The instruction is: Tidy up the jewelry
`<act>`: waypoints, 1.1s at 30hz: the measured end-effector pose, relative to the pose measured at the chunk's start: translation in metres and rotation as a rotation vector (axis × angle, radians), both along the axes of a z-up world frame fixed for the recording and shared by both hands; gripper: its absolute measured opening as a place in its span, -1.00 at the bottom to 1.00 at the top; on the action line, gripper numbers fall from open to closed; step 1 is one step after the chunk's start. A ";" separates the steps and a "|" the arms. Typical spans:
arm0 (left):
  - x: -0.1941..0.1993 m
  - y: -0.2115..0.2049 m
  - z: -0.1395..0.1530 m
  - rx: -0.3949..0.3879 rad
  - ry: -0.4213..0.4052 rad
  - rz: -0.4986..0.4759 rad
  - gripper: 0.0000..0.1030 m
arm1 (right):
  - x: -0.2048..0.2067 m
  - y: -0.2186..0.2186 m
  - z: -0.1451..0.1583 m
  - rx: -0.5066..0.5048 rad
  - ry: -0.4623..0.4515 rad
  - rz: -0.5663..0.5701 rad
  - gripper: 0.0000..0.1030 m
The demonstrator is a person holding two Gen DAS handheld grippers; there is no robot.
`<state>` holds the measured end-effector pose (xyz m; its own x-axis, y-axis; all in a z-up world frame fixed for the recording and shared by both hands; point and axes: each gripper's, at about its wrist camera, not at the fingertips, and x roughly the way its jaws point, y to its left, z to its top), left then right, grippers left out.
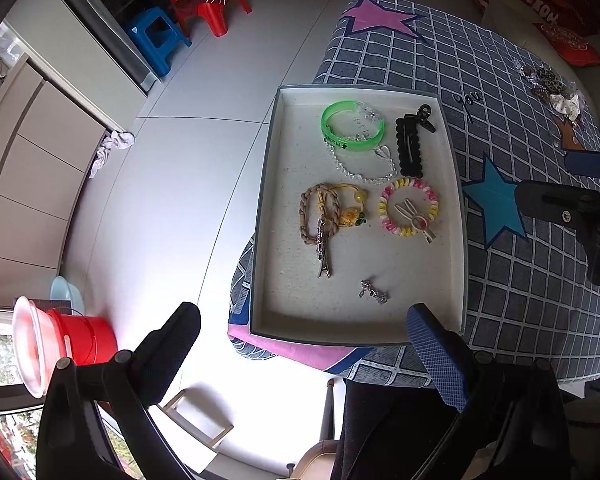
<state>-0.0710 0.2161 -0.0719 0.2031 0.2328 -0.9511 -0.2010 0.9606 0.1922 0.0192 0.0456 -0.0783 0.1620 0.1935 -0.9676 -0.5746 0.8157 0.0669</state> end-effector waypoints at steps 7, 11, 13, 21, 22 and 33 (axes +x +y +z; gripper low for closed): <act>0.002 -0.003 0.009 0.000 -0.015 -0.014 1.00 | -0.001 0.000 0.012 0.023 -0.030 0.001 0.69; 0.003 -0.005 0.020 -0.006 -0.035 -0.014 1.00 | -0.003 0.001 0.021 0.032 -0.041 0.008 0.69; 0.004 -0.005 0.025 -0.005 -0.043 -0.013 1.00 | -0.003 0.002 0.025 0.035 -0.046 0.014 0.69; 0.006 -0.006 0.038 -0.001 -0.071 -0.011 1.00 | -0.005 0.006 0.049 0.045 -0.138 0.038 0.69; 0.005 -0.006 0.039 -0.002 -0.071 -0.011 1.00 | -0.004 0.005 0.050 0.044 -0.134 0.029 0.69; 0.003 -0.005 0.042 0.006 -0.078 0.002 1.00 | -0.004 0.003 0.054 0.031 -0.124 0.001 0.69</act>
